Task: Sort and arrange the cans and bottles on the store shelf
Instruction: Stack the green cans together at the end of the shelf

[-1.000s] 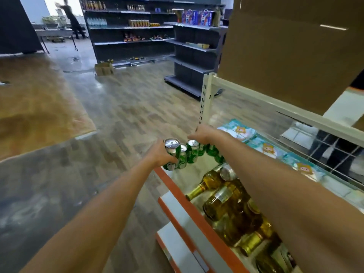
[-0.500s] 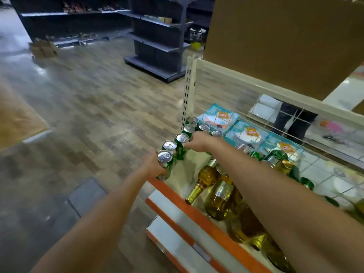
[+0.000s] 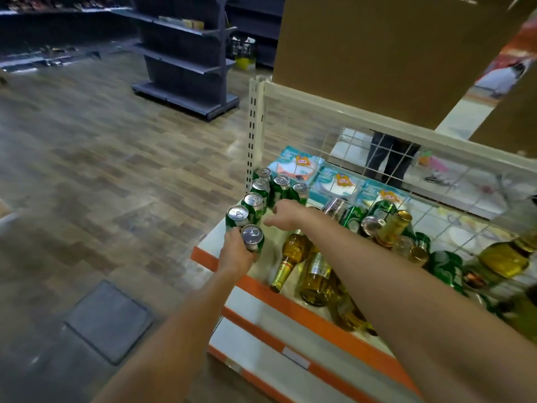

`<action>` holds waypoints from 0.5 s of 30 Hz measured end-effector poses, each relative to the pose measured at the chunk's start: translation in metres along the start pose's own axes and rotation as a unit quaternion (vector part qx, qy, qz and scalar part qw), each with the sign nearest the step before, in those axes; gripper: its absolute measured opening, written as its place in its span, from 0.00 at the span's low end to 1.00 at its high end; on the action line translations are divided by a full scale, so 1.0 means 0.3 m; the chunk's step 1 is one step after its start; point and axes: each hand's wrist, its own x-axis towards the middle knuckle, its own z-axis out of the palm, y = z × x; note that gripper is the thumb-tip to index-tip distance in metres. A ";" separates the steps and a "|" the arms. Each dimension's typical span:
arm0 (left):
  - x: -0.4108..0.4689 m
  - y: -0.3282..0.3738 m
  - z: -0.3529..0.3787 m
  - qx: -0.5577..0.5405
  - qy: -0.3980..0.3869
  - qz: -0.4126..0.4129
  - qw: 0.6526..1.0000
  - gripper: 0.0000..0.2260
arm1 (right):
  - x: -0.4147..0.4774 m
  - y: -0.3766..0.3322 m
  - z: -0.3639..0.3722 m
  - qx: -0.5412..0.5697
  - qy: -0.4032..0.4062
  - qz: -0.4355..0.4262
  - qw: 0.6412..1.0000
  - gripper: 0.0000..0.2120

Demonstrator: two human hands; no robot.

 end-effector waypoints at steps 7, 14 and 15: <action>-0.032 0.055 -0.003 0.060 0.007 -0.071 0.996 0.32 | -0.094 0.045 -0.045 0.031 0.019 0.020 0.999 0.27; 0.002 0.352 -0.234 0.369 -0.182 0.019 0.911 0.19 | -0.265 0.012 -0.268 -0.027 0.090 -0.007 0.996 0.21; -0.013 0.431 -0.258 0.374 -0.169 0.052 0.910 0.18 | -0.294 0.018 -0.296 -0.041 0.103 -0.004 0.994 0.21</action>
